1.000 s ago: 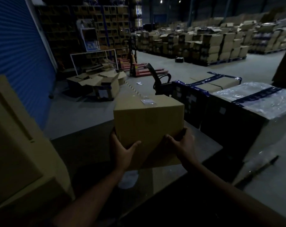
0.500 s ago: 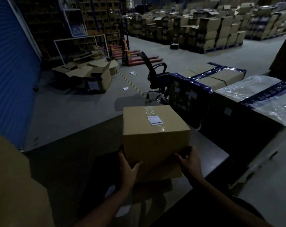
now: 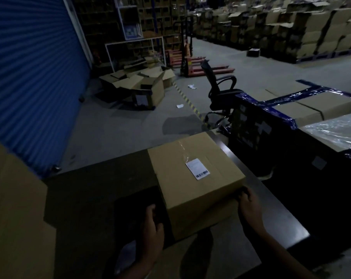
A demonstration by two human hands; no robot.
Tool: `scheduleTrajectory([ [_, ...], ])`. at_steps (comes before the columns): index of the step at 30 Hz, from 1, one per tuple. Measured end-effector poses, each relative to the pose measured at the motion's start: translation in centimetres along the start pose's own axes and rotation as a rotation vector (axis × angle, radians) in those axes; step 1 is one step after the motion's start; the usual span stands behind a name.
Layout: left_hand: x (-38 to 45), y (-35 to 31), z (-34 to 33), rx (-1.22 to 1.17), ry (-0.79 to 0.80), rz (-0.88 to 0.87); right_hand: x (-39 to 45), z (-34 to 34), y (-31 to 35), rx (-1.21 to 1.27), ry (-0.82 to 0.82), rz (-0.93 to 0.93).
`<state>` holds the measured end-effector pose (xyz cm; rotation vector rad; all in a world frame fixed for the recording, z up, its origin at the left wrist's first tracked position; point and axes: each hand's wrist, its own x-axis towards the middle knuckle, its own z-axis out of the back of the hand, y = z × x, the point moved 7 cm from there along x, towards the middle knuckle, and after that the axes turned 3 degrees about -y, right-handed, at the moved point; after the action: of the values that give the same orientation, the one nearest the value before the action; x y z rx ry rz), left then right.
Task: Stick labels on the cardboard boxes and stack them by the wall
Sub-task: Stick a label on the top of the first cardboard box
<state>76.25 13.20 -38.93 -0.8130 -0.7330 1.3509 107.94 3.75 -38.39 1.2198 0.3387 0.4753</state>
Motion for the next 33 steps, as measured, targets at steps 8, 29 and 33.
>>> scheduleTrajectory([
  [8, 5.0, -7.2, 2.6, -0.247, -0.348, -0.178, 1.1, 0.6, 8.5, -0.267, -0.118, 0.452],
  [29, 16.2, -10.6, 0.2, 0.826, 0.195, -0.173, 4.0, -7.8, 11.9, -0.631, 0.429, 0.781],
  [33, 15.1, -10.7, 0.0, 0.779, 0.149, -0.184, 4.7, -8.7, 11.9, -0.618, 0.445, 0.74],
])
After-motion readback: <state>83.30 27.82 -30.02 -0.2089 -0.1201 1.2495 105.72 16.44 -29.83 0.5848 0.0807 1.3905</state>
